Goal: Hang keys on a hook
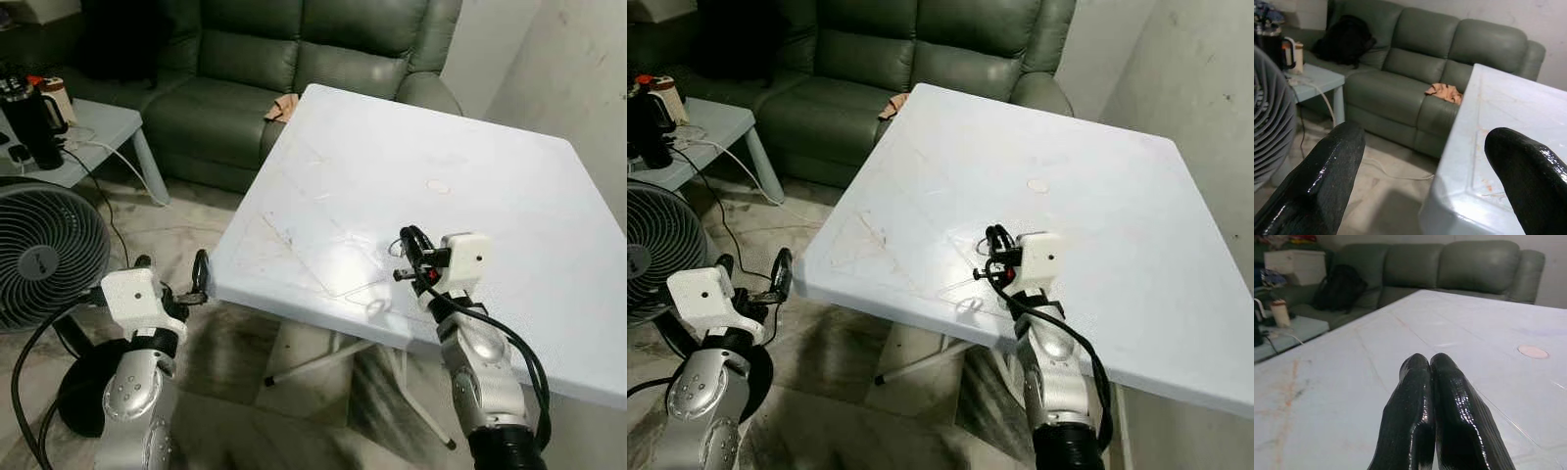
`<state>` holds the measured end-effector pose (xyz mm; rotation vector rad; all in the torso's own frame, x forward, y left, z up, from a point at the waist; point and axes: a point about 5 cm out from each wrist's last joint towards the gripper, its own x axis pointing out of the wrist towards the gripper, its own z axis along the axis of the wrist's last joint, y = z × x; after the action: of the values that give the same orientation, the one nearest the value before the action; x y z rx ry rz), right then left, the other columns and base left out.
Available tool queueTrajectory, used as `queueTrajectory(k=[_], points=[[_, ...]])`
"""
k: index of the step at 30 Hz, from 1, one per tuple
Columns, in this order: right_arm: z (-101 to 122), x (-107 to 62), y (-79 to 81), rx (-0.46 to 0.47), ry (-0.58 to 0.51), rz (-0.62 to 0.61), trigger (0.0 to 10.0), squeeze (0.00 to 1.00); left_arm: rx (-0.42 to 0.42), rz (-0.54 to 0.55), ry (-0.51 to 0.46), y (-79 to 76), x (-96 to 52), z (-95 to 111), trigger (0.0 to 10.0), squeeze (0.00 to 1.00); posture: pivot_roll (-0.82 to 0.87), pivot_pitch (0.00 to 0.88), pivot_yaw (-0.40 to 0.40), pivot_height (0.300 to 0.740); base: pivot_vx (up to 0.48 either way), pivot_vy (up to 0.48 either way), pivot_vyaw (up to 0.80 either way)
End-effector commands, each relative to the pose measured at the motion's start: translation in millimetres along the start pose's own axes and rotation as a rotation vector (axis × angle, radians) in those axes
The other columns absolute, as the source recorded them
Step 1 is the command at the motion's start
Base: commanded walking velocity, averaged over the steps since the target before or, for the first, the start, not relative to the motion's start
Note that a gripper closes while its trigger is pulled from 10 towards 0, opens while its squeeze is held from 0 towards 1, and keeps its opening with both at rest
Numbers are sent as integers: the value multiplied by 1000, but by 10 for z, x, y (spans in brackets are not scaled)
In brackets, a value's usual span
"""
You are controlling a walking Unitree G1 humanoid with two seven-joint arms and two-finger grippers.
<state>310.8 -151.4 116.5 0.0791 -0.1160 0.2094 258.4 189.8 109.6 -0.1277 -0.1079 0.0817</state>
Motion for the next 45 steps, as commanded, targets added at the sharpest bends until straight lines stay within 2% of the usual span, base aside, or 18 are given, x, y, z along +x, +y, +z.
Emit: queueTrajectory(k=[1,4,5,7,16,24,35,38,45], points=[[-6,-10,-28,-15,14,-11,10000,0,-2,13,12,10,14,-15,10000,0,-14,0,-68,740,0,0,0],[-15,-5,-27,-21,21,-14,10000,0,3,26,27,23,25,-38,10000,0,-18,0,-62,740,0,0,0],[-82,24,-35,-76,88,-39,10000,0,-18,40,60,67,89,-69,10000,0,-31,0,-59,740,0,0,0],[-115,40,-31,-97,124,-50,10000,0,-4,49,66,97,127,-67,10000,0,-33,0,-58,740,0,0,-328],[-97,86,1,-109,121,-42,10000,0,3,40,36,107,188,-21,10000,0,-29,0,-47,740,0,0,-712],[-84,151,116,-115,109,-22,10000,0,27,38,23,105,255,25,10000,0,-25,0,-40,740,0,0,-754],[-8,137,106,-146,57,7,10000,0,-2,-16,-28,35,200,102,10000,0,-23,0,-45,740,0,0,-743],[45,101,77,-158,30,16,10000,0,-10,-28,-46,43,144,146,10000,0,-21,0,-46,740,0,0,-725],[114,79,42,-156,11,15,10000,0,-20,1,-57,118,116,190,10000,0,-20,0,-46,740,0,0,-727]])
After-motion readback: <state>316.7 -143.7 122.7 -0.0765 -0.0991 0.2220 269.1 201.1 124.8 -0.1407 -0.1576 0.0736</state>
